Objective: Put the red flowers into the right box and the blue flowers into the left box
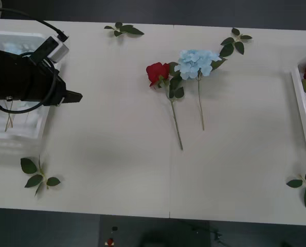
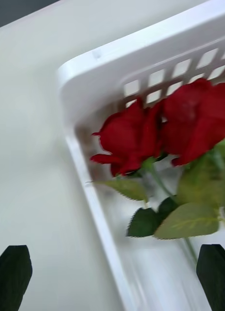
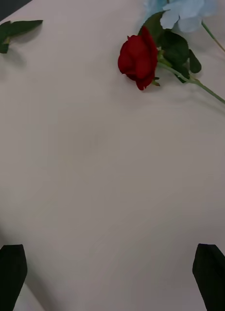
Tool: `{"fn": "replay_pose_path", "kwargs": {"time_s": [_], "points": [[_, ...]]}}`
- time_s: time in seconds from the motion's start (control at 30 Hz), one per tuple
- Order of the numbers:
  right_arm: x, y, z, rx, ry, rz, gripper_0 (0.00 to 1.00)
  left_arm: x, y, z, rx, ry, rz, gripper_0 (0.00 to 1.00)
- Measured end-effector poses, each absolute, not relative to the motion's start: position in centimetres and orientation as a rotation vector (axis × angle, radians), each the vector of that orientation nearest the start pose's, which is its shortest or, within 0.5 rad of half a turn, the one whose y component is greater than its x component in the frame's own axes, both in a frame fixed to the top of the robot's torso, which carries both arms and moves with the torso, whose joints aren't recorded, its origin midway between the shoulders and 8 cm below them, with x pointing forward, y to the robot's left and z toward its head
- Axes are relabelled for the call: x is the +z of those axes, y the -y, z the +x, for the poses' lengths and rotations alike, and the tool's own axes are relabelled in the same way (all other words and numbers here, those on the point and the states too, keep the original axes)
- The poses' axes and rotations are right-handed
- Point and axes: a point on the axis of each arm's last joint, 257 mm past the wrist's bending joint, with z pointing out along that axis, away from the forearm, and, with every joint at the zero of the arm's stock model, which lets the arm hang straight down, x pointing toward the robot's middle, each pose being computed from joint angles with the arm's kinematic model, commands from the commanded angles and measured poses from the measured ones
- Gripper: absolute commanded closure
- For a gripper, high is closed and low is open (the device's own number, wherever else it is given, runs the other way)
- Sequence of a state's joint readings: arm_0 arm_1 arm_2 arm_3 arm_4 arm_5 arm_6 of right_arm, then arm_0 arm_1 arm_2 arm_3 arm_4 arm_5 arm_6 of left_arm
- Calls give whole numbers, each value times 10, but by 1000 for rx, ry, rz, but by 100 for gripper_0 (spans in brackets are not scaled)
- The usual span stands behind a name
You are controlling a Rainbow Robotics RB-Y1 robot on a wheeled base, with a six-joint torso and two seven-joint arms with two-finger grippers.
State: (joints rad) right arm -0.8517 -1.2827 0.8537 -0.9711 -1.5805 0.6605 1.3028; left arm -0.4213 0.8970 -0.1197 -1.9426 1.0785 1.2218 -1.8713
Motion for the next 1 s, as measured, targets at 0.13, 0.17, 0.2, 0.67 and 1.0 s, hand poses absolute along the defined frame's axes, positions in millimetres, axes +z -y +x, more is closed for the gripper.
{"fn": "replay_pose_path", "kwargs": {"time_s": [0.13,0.17,0.2,0.67,1.0], "points": [[-160,477,582,256,-2353,409,0,-142,-192,509,-143,-2092,981,0],[-161,463,579,292,-2374,385,0,-147,-186,511,-152,-2095,981,0],[-163,450,577,328,-2390,373,0,-151,-180,512,-161,-2098,981,0],[-203,301,606,486,-2369,100,0,-231,-132,519,-133,-2281,768,5],[-191,207,622,581,-2329,-55,0,-234,-94,524,0,-2336,535,6]]}}
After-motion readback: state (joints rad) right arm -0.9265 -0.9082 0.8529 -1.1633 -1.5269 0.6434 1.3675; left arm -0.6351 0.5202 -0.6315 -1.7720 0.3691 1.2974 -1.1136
